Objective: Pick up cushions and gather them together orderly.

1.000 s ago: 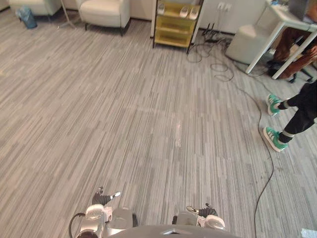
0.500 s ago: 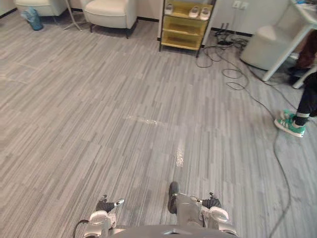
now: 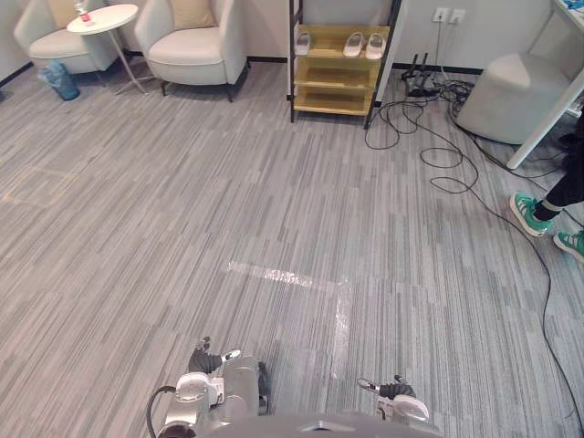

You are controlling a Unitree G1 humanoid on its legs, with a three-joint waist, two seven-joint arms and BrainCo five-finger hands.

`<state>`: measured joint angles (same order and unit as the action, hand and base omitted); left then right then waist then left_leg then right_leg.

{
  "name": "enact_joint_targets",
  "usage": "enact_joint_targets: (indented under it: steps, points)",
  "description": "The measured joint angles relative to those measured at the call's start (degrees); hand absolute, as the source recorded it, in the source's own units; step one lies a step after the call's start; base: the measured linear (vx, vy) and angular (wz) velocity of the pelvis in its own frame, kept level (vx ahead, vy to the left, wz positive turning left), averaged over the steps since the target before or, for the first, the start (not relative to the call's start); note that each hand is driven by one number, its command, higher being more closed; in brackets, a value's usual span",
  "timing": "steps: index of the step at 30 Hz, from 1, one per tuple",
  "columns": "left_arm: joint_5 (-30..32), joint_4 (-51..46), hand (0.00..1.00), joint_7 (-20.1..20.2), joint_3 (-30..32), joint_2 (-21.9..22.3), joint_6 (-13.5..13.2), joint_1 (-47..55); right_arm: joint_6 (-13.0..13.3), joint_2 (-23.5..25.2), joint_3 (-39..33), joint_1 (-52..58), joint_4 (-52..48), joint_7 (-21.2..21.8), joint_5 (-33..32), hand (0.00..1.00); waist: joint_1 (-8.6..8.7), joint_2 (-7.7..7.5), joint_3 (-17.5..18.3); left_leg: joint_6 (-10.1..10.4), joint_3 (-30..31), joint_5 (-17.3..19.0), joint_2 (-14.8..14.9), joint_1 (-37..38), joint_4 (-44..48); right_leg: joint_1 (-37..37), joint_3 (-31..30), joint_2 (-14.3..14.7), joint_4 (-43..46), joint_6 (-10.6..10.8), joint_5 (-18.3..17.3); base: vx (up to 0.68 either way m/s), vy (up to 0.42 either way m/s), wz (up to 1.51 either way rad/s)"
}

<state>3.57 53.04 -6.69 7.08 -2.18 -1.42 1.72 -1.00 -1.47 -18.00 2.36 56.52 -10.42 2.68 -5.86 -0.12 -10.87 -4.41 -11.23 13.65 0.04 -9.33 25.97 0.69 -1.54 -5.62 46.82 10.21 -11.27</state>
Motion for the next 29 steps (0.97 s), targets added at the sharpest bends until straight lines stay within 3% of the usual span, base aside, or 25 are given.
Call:
enact_joint_targets:
  steps: [1,3,5,8,10,12,13,16,19,20,22,24,25,26,28,29]
  points:
    - [0.0,0.6,0.00,0.0,-0.7,-0.7,0.4,0.0,0.1,0.1,0.4,0.0,-1.3,0.1,0.0,0.00,0.66,-0.28,0.0,0.0,0.0,0.9,-0.4,2.3,-0.3,4.0,1.0,-0.7,8.6,0.6,-0.2,0.41,0.109,0.07]
    - [0.0,0.7,0.00,-0.1,-0.8,-0.9,0.9,0.2,0.4,0.0,1.5,-0.1,-2.2,0.2,0.1,0.00,0.96,-0.34,-0.2,0.2,0.1,1.6,-0.9,7.0,-2.6,8.9,6.3,-3.3,13.4,-2.1,-2.2,0.36,0.032,0.13]
    - [0.0,0.7,0.00,-0.2,-0.8,-0.8,1.0,0.4,0.4,0.1,2.1,-0.2,-2.2,0.3,0.6,0.00,0.82,-0.34,-0.3,0.2,0.5,1.6,-0.5,10.9,-5.4,10.6,10.0,-3.9,7.5,-4.3,-4.6,0.26,-0.051,0.13]
    - [0.0,0.6,0.00,-0.1,-0.8,-0.2,1.1,0.7,0.6,0.5,2.3,-0.3,-3.5,0.3,2.0,0.00,1.14,-0.04,-0.2,1.8,1.3,2.6,1.2,12.9,-7.4,12.8,11.1,-2.5,-10.5,-5.1,-4.5,0.18,-0.118,0.10]
    - [0.0,0.6,0.00,-0.1,-0.8,0.0,1.1,0.7,0.6,0.5,2.7,-0.3,-4.0,0.3,2.0,0.00,1.34,0.08,-0.2,3.1,1.9,3.2,2.4,12.8,-7.4,14.1,9.1,-1.1,-20.0,-5.8,-1.8,0.29,-0.238,0.10]
    - [0.0,0.8,0.00,-0.2,-0.9,0.1,1.0,0.7,0.7,0.4,4.4,-0.2,-4.0,0.3,2.1,0.00,1.41,-0.60,0.0,6.3,3.6,5.1,2.9,13.7,-6.9,13.5,7.3,-1.0,-27.4,-6.2,7.9,0.35,-0.347,0.26]
    - [0.2,2.0,0.00,-0.2,-1.0,0.5,0.9,0.4,0.8,-0.1,4.6,-0.4,-4.3,0.4,2.2,0.00,1.63,0.32,0.3,7.6,5.3,5.9,4.0,14.5,-7.2,13.0,8.7,-0.2,-25.6,-6.7,9.2,0.28,-0.317,0.35]
    - [0.6,2.7,0.00,-0.1,-1.2,2.8,0.9,0.5,0.8,-1.7,6.1,-0.3,-4.3,0.4,2.4,0.00,1.66,3.76,1.9,9.2,8.2,6.1,7.3,13.3,-4.4,12.5,12.3,2.0,-24.0,-8.3,4.2,0.28,-0.267,0.47]
    - [1.1,1.5,0.00,0.0,-1.2,3.0,0.8,0.5,0.7,-2.4,6.9,0.6,-4.6,0.4,2.4,0.00,1.24,4.14,1.2,9.7,8.4,3.9,11.0,5.6,14.0,6.2,15.6,3.5,-26.7,-10.0,2.5,0.27,-0.226,0.49]
    - [1.1,1.5,0.00,0.0,-1.5,3.0,0.6,0.6,0.7,-2.5,7.2,0.9,-4.3,0.3,2.4,0.00,0.95,4.18,1.2,9.6,7.4,4.0,11.6,4.8,16.1,4.1,16.0,3.8,-28.3,-10.2,2.6,0.25,-0.121,0.17]
    - [1.4,1.5,0.00,0.1,-2.8,2.7,0.3,0.6,0.7,-2.5,7.2,1.1,-3.8,0.3,2.4,0.00,1.08,4.10,1.2,9.4,4.9,4.2,11.4,2.8,15.0,0.7,16.8,3.8,-32.0,-10.1,3.2,0.24,-0.061,0.05]
    - [1.7,1.6,0.00,0.6,-3.6,2.5,0.3,0.2,0.6,-2.5,7.2,1.1,-3.7,0.2,2.3,0.00,1.14,4.12,1.2,9.6,4.7,4.1,9.7,1.0,5.4,-0.8,16.5,3.5,-34.7,-9.8,4.1,0.24,0.029,-0.10]
    - [1.8,1.7,0.00,0.8,-4.3,2.2,0.3,0.0,0.6,-2.5,6.8,1.1,-3.5,0.1,2.3,0.00,1.23,4.11,1.2,10.1,5.6,1.1,8.0,1.2,-4.7,-1.4,16.2,2.9,-35.3,-9.2,4.4,0.24,0.081,-0.16]
    - [1.8,1.9,0.00,0.9,-4.8,2.1,0.3,0.0,0.6,-2.5,6.5,1.1,-3.3,0.1,2.3,0.00,1.11,4.00,1.1,9.6,6.3,-4.8,6.9,2.5,-7.7,-1.9,15.6,2.6,-35.8,-8.8,4.6,0.29,0.117,-0.16]
    - [2.3,2.2,0.00,0.9,-5.5,1.6,0.3,-0.1,0.7,-2.1,6.4,1.1,-3.0,0.0,2.2,0.00,1.31,3.07,1.4,8.5,5.8,-7.0,4.7,5.8,-12.1,-3.1,14.3,1.7,-37.6,-7.7,5.3,0.24,0.108,-0.07]
    - [2.3,2.3,0.00,1.1,-6.2,0.2,0.3,-0.5,0.7,-1.4,6.4,1.2,-3.0,0.0,2.3,0.00,1.56,1.60,1.3,8.2,4.8,-7.1,3.5,6.6,-13.0,-3.8,13.8,0.5,-38.6,-7.4,5.5,0.11,0.080,0.00]
